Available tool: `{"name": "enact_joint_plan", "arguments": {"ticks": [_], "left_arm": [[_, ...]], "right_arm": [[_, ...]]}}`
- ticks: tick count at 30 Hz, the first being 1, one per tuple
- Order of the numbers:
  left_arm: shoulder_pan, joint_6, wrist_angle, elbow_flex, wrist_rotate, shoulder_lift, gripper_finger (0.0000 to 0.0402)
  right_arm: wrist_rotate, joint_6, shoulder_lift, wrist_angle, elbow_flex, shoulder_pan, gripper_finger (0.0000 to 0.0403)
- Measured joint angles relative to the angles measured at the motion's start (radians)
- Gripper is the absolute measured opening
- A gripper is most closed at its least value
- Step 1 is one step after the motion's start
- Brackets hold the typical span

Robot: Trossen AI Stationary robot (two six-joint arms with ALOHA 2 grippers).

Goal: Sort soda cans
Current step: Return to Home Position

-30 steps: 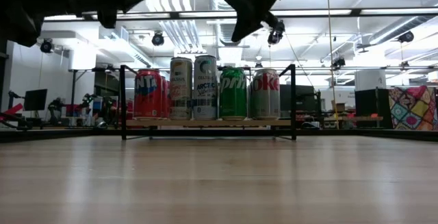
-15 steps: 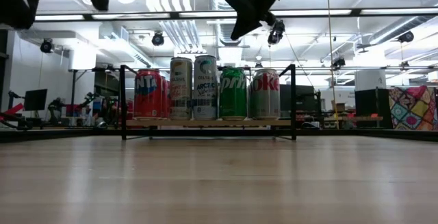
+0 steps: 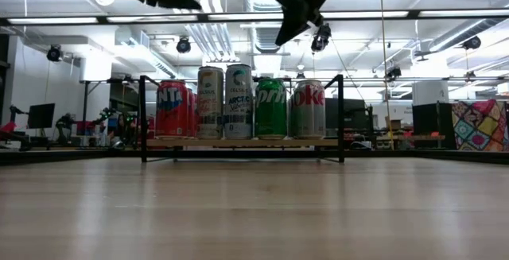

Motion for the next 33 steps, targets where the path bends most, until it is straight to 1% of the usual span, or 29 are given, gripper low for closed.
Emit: {"name": "enact_joint_plan", "arguments": {"ticks": [2, 4, 7, 10, 13, 15, 17, 23, 27, 33], "left_arm": [[0.073, 0.014, -0.177, 0.073, 0.087, 0.013, 0.0], [0.158, 0.046, -0.325, 0.141, 0.202, 0.033, 0.0], [0.291, 0.116, -0.456, 0.223, 0.328, 0.067, 0.0], [0.423, 0.171, -0.496, 0.277, 0.481, 0.108, 0.0], [0.539, 0.207, -0.501, 0.305, 0.668, 0.148, 0.0], [0.594, 0.214, -0.503, 0.313, 0.778, 0.179, 0.0], [0.627, 0.21, -0.492, 0.318, 0.838, 0.212, 0.0], [0.636, 0.156, -0.468, 0.337, 0.849, 0.32, 0.0], [0.639, 0.154, -0.465, 0.36, 0.779, 0.374, 0.0], [0.641, 0.165, -0.475, 0.383, 0.769, 0.414, 0.0]], "right_arm": [[0.0, 0.0, -0.018, -0.032, 0.0, 0.0, 0.0009], [-0.001, 0.003, -0.038, -0.062, 0.0, 0.0, 0.0009], [-0.003, 0.022, -0.069, -0.098, -0.005, 0.0, 0.0009], [-0.03, 0.039, -0.103, -0.127, -0.014, 0.001, 0.0009], [-0.058, 0.052, -0.134, -0.131, -0.028, 0.003, 0.0009], [-0.076, 0.066, -0.149, -0.132, -0.035, 0.007, 0.0009], [-0.079, 0.072, -0.164, -0.134, -0.043, 0.011, 0.0009], [-0.078, 0.098, -0.203, -0.133, -0.091, 0.027, 0.0009], [-0.078, 0.122, -0.224, -0.128, -0.132, 0.027, 0.0009], [-0.077, 0.13, -0.242, -0.117, -0.176, 0.027, 0.0009]]}}
